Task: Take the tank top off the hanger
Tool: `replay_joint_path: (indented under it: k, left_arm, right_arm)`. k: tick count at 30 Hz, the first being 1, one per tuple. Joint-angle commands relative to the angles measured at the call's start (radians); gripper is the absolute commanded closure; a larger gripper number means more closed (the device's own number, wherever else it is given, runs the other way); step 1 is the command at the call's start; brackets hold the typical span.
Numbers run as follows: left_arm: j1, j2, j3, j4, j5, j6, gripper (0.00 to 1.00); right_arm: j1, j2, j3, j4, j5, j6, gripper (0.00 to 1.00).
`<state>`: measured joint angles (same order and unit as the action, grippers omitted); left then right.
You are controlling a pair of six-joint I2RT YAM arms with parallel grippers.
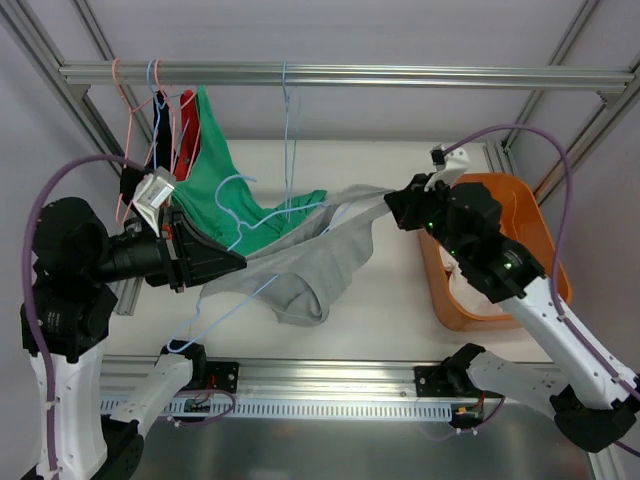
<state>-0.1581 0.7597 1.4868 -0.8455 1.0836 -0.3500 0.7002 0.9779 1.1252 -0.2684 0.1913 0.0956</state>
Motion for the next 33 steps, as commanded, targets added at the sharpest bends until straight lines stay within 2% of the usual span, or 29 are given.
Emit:
replay_joint_path:
  k: [1,3,5,7,10,13,14,18,22,24,26,27,29,30,31,33]
  left_arm:
    - [-0.009,0.048,0.150,0.295,0.142,-0.148,1.00]
    - [-0.030,0.128,0.272,0.333,0.191,-0.188,1.00]
    - [-0.069,0.196,0.343,0.342,0.180,-0.182,1.00]
    - [-0.161,0.245,0.351,0.344,0.161,-0.176,1.00]
    - [-0.341,0.294,0.285,0.344,0.049,-0.118,1.00]
    - [-0.525,0.355,0.211,0.344,-0.095,-0.037,1.00]
    - [-0.556,0.366,0.187,0.344,-0.125,-0.011,1.00]
    - [-0.618,0.360,0.159,0.344,-0.258,0.026,1.00]
    - [-0.633,0.297,0.127,0.391,-0.411,0.045,1.00]
    - [-0.636,0.235,0.083,0.492,-0.480,0.039,1.00]
    - [-0.638,0.189,-0.034,0.607,-0.568,0.010,1.00]
    - [-0.640,0.153,-0.078,0.741,-0.583,-0.009,1.00]
    - [-0.640,0.144,-0.160,0.842,-0.597,-0.023,1.00]
    - [-0.643,0.142,-0.187,0.975,-0.585,-0.023,1.00]
    - [-0.650,0.144,-0.241,1.046,-0.584,-0.021,1.00]
    - [-0.682,0.150,-0.295,1.252,-0.609,0.021,1.00]
  right_arm:
    - [-0.034,-0.061,0.164,-0.175,0.026,-0.088,1.00]
    - [-0.053,-0.079,0.256,-0.266,0.043,-0.118,1.00]
    - [-0.065,-0.076,0.410,-0.342,0.053,-0.169,1.00]
    - [-0.067,-0.045,0.573,-0.403,0.069,-0.215,1.00]
    - [-0.067,-0.028,0.659,-0.476,0.062,-0.231,1.00]
    - [-0.067,-0.051,0.638,-0.485,0.071,-0.227,1.00]
    - [-0.067,-0.059,0.609,-0.489,0.132,-0.223,1.00]
    - [-0.067,-0.103,0.526,-0.506,0.261,-0.223,1.00]
    - [-0.074,-0.139,0.409,-0.512,0.257,-0.189,1.00]
    - [-0.076,-0.163,0.339,-0.505,0.209,-0.156,1.00]
    - [-0.076,-0.200,0.259,-0.462,0.148,-0.140,1.00]
    - [-0.077,-0.208,0.239,-0.434,0.133,-0.123,1.00]
    - [-0.079,-0.219,0.217,-0.427,0.070,-0.102,1.00]
    - [-0.077,-0.222,0.193,-0.389,0.025,-0.090,1.00]
    - [-0.079,-0.223,0.177,-0.361,-0.030,-0.061,1.00]
    - [-0.077,-0.209,0.128,-0.262,-0.273,-0.025,1.00]
